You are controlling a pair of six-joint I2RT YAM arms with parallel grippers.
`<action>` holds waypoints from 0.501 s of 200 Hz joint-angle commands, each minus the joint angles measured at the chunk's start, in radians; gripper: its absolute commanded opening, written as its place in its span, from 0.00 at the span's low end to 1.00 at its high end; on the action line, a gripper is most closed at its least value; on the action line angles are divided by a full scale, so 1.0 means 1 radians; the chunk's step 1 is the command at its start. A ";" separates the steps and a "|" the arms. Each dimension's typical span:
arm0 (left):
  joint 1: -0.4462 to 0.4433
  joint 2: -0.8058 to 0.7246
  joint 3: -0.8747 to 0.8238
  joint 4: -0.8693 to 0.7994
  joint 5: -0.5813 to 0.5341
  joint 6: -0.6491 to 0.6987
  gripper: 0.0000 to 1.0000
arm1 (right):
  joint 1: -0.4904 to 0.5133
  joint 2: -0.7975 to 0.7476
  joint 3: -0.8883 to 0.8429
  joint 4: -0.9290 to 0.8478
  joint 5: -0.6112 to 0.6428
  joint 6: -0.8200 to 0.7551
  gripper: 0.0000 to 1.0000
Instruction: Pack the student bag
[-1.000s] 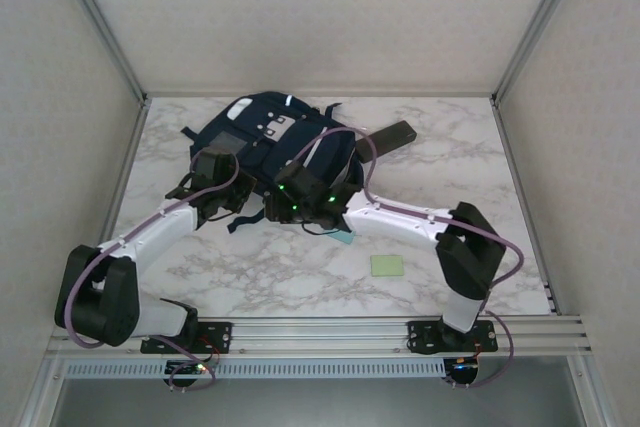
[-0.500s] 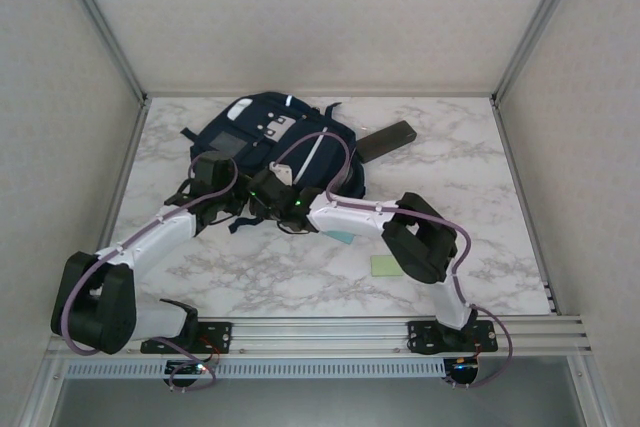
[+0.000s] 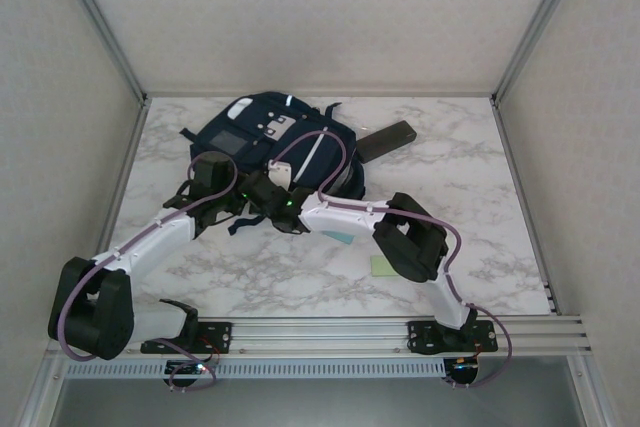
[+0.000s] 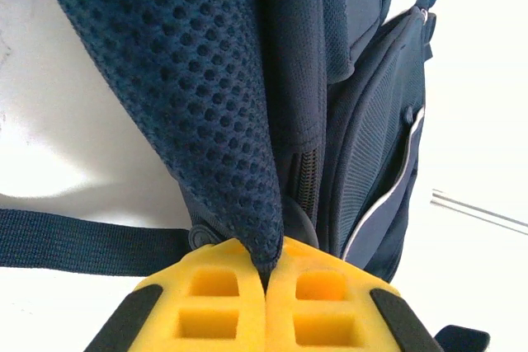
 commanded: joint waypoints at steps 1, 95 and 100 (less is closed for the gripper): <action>-0.006 -0.028 0.027 0.056 0.006 0.020 0.00 | -0.014 -0.078 -0.058 -0.025 0.056 -0.048 0.00; 0.033 0.046 0.062 0.104 -0.034 0.126 0.00 | -0.099 -0.248 -0.296 -0.182 -0.452 -0.053 0.00; 0.033 0.046 0.062 0.105 -0.032 0.126 0.00 | -0.107 -0.255 -0.302 -0.190 -0.464 -0.056 0.00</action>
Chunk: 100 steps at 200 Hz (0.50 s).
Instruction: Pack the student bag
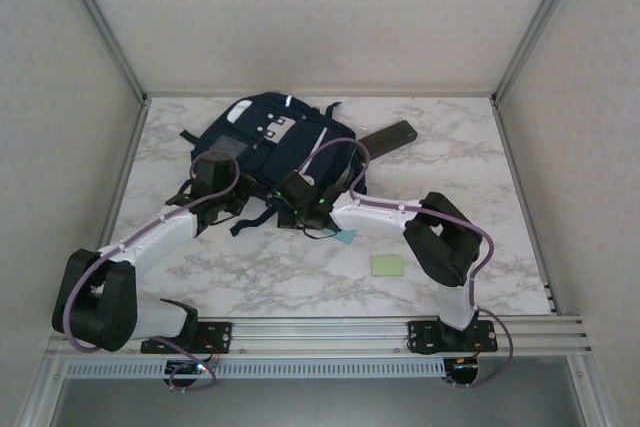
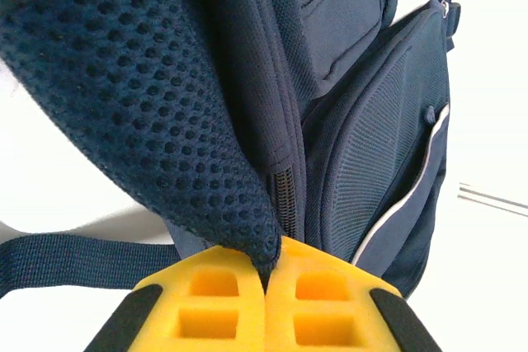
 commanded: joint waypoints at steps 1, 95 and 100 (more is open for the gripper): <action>0.016 0.000 0.059 0.087 -0.033 0.037 0.00 | -0.019 -0.063 -0.032 -0.120 -0.107 0.004 0.00; -0.016 -0.065 0.048 0.074 0.042 -0.060 0.00 | -0.018 -0.024 0.046 0.200 -0.088 -0.128 0.34; -0.018 -0.073 0.048 0.070 0.046 -0.064 0.00 | -0.017 -0.016 0.050 0.214 -0.076 -0.126 0.37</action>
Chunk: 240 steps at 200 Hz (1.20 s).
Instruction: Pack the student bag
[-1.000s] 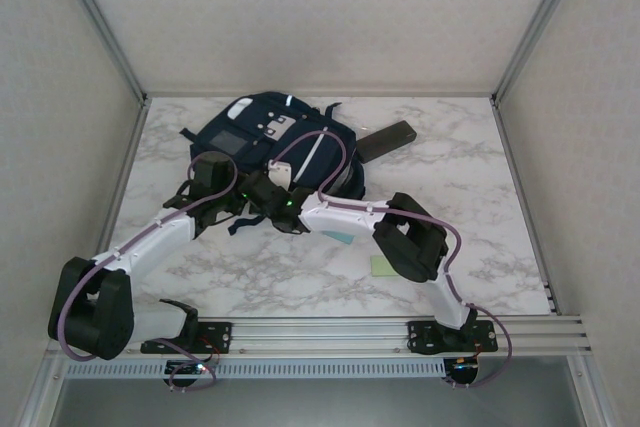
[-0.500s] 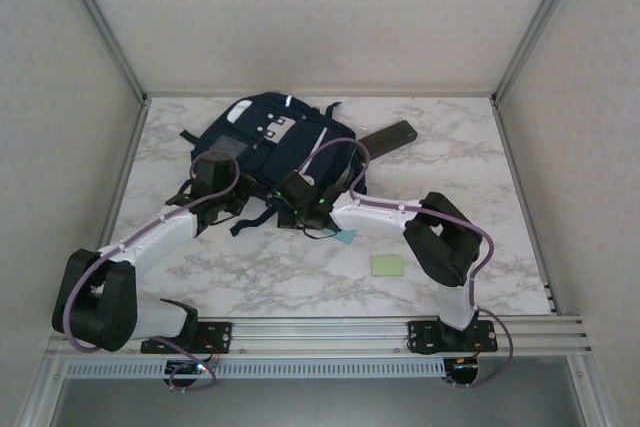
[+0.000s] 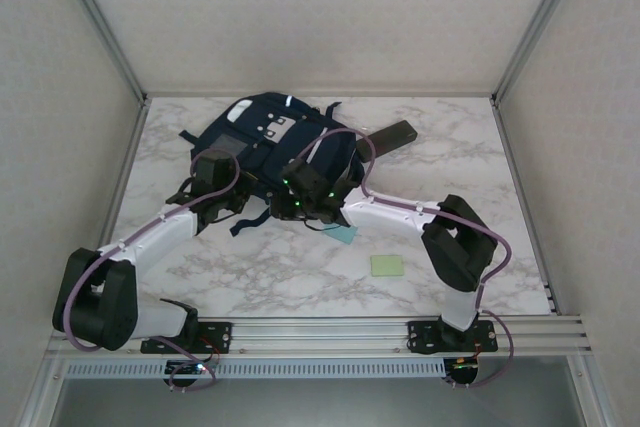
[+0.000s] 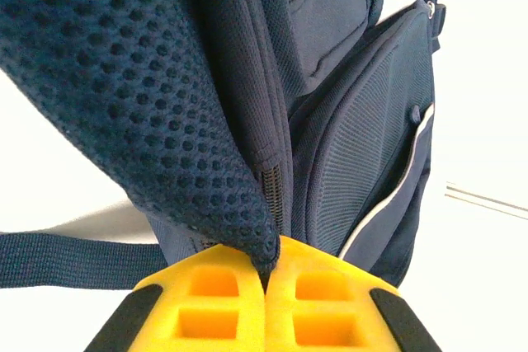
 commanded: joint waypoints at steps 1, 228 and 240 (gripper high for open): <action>-0.013 -0.072 0.038 0.061 0.031 -0.031 0.00 | 0.007 0.060 0.036 0.116 0.031 -0.027 0.38; 0.005 -0.095 -0.010 0.087 -0.045 0.000 0.00 | -0.014 0.181 0.209 -0.117 0.139 0.034 0.00; 0.026 -0.069 -0.018 0.107 -0.066 0.020 0.00 | -0.027 0.184 0.222 -0.163 0.034 0.034 0.00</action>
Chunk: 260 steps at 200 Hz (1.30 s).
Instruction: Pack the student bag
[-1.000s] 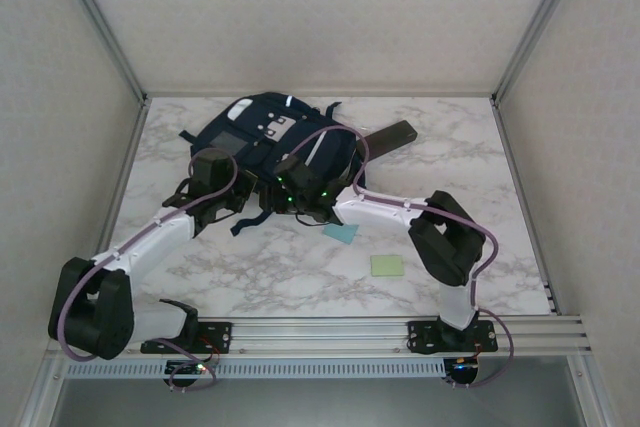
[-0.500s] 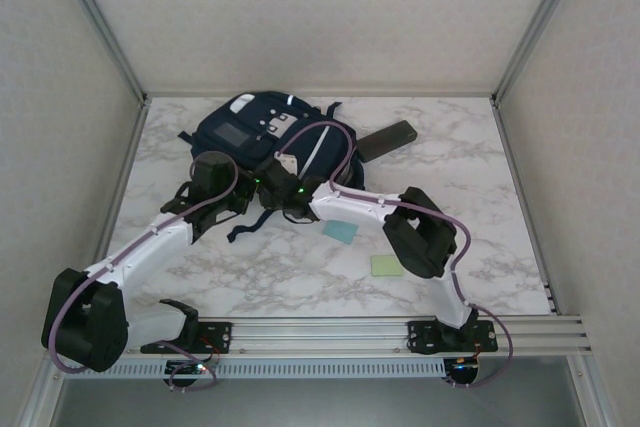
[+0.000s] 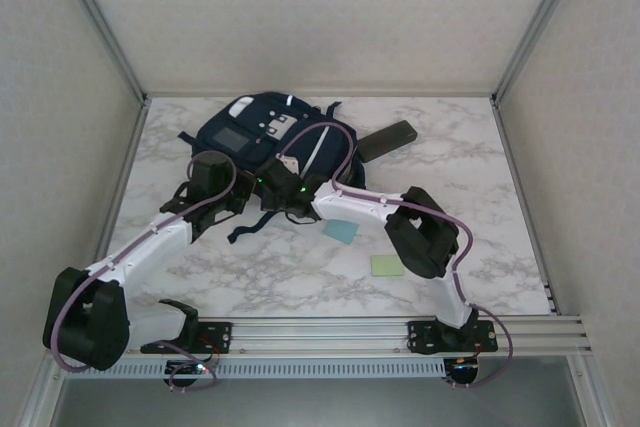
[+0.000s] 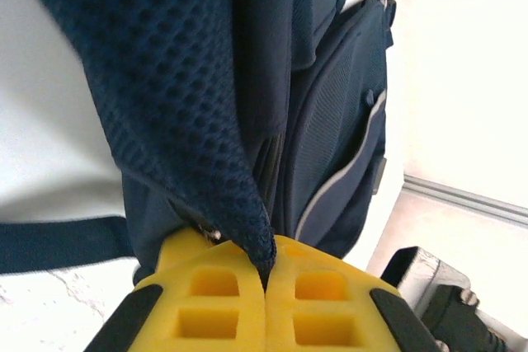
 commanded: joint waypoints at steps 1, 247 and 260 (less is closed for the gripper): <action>0.040 0.024 0.002 0.110 -0.053 0.079 0.00 | -0.049 -0.034 -0.010 -0.072 -0.201 -0.005 0.00; 0.177 0.156 0.220 -0.178 0.062 0.264 0.87 | -0.161 0.164 0.486 -0.889 -0.473 -0.439 0.00; 0.128 0.057 0.134 -0.203 0.037 0.191 0.91 | -0.162 0.189 0.524 -0.883 -0.513 -0.431 0.00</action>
